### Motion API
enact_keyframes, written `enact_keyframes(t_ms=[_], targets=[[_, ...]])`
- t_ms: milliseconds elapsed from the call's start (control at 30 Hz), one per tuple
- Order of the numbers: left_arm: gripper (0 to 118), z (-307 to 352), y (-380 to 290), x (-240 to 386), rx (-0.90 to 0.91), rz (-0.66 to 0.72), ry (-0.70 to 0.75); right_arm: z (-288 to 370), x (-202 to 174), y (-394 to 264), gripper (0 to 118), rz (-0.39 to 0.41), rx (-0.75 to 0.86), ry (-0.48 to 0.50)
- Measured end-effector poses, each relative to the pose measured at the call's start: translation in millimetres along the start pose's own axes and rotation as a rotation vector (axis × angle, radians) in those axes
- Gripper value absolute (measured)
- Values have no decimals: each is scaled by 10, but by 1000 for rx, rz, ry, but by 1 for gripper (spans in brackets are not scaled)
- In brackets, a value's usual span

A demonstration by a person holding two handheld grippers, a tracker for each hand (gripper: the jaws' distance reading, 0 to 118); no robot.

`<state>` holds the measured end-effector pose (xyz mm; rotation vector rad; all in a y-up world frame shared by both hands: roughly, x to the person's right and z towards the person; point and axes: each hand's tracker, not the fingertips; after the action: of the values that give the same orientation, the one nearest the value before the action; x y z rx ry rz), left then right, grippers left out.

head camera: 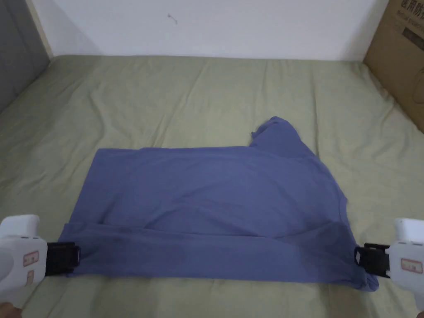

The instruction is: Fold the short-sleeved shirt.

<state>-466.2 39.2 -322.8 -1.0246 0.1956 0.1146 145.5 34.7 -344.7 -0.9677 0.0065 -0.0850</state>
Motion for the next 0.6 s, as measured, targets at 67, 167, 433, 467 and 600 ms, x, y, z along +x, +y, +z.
enact_keyframes(t_ms=[67, 167, 433, 467, 600], targets=[[94, 104, 82, 35, 35, 13, -17, 47, -20, 128, 46, -6, 23, 25], [17, 144, 193, 129, 75, 5, -37, 9, -68, 309, 31, -7, 69, 65], [0, 45, 464, 442, 90, -43, -21, -330, -304, 612, 0, 1, 64, 82], [0, 36, 517, 484, 100, -36, -19, -397, -319, 689, 0, -2, 62, 82], [0, -62, 745, 687, 115, -59, -15, -692, -353, 1140, 0, -23, 62, 123]])
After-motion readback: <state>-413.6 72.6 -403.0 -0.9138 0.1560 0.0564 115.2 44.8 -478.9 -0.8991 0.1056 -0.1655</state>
